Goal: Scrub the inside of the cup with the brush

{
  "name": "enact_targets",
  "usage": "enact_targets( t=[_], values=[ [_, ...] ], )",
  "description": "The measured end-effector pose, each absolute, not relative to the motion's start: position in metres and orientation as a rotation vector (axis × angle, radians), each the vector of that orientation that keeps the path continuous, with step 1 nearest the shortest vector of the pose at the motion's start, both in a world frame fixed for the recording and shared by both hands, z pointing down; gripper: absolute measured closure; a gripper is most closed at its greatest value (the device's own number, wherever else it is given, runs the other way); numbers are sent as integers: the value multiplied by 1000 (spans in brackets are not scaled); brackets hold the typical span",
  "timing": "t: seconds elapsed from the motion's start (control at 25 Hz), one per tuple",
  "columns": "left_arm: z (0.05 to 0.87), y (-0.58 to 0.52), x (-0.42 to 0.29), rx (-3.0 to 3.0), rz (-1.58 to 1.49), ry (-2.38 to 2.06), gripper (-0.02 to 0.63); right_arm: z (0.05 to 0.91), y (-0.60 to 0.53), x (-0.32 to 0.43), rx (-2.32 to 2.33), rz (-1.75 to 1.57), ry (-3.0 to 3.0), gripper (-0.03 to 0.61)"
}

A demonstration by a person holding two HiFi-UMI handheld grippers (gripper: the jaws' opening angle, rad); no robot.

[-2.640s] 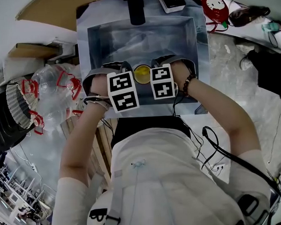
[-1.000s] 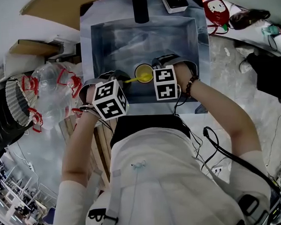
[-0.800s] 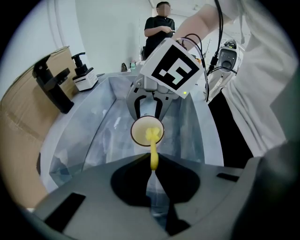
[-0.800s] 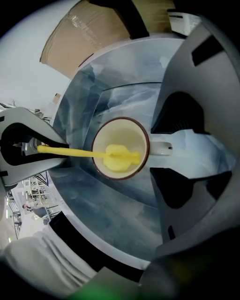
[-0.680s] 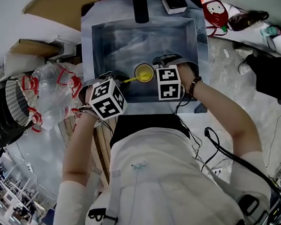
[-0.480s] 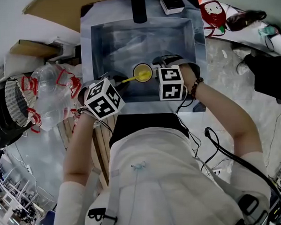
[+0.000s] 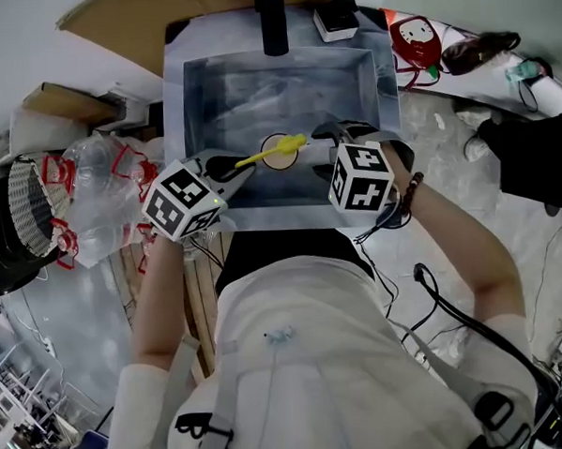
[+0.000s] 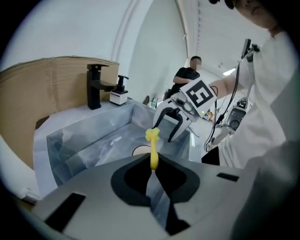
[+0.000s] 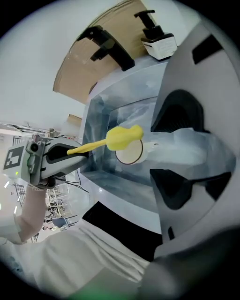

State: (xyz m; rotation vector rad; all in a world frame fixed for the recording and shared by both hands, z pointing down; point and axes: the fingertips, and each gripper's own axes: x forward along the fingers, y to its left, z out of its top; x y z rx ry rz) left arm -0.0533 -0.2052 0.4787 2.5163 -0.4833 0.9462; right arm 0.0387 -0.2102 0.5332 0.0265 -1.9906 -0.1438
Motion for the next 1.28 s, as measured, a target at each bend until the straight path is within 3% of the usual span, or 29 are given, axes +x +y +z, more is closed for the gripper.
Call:
enact_targets(
  t=[0.6,1.28],
  values=[
    [369,-231,-69,2537,124,-668,581,369,-200,46,248,190,-2485,319],
    [218,-235,-102,2650,-608,-672,581,157,-202,48,414,29,-3142,291]
  ],
)
